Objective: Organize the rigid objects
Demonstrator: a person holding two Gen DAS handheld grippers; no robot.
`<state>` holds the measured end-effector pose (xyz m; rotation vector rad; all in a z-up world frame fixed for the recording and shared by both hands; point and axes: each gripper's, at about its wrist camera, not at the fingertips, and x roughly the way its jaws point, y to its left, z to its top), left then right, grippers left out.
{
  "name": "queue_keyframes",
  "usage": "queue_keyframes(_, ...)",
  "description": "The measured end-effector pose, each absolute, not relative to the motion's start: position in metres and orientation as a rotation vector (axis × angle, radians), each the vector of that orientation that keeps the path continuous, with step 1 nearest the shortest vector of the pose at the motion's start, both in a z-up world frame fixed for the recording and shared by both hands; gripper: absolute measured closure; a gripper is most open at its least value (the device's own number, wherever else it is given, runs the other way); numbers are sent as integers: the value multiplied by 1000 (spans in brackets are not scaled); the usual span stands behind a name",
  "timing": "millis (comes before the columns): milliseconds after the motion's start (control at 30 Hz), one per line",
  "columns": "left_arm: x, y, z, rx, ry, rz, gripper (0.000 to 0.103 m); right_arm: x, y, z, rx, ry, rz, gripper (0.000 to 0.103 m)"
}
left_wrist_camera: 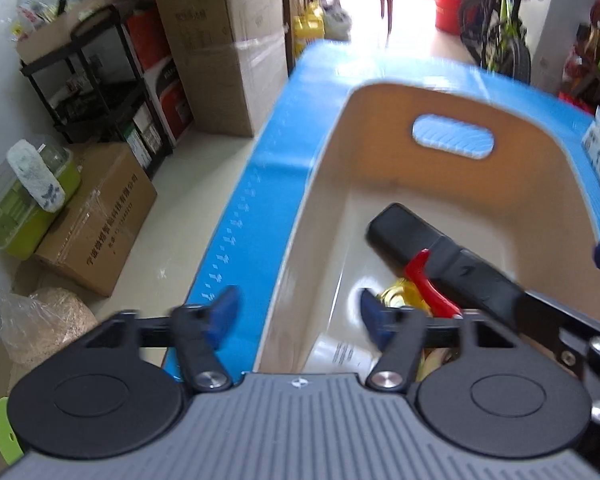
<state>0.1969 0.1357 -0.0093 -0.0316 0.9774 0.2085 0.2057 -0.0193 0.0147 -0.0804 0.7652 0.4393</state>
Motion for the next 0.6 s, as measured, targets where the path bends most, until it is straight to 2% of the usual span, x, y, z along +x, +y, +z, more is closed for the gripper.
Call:
queue_keyframes(67,192,134,0,-53,951,208,23,200,-29,23,-68,749,428,6)
queue_keyframes(200,181,127,20,-75,918,200,23,190,-48,42,-52,740,404,3)
queue_keyframes(600,120,84,61,-10,864,154,23,126,-102,83,-13,677,352,3)
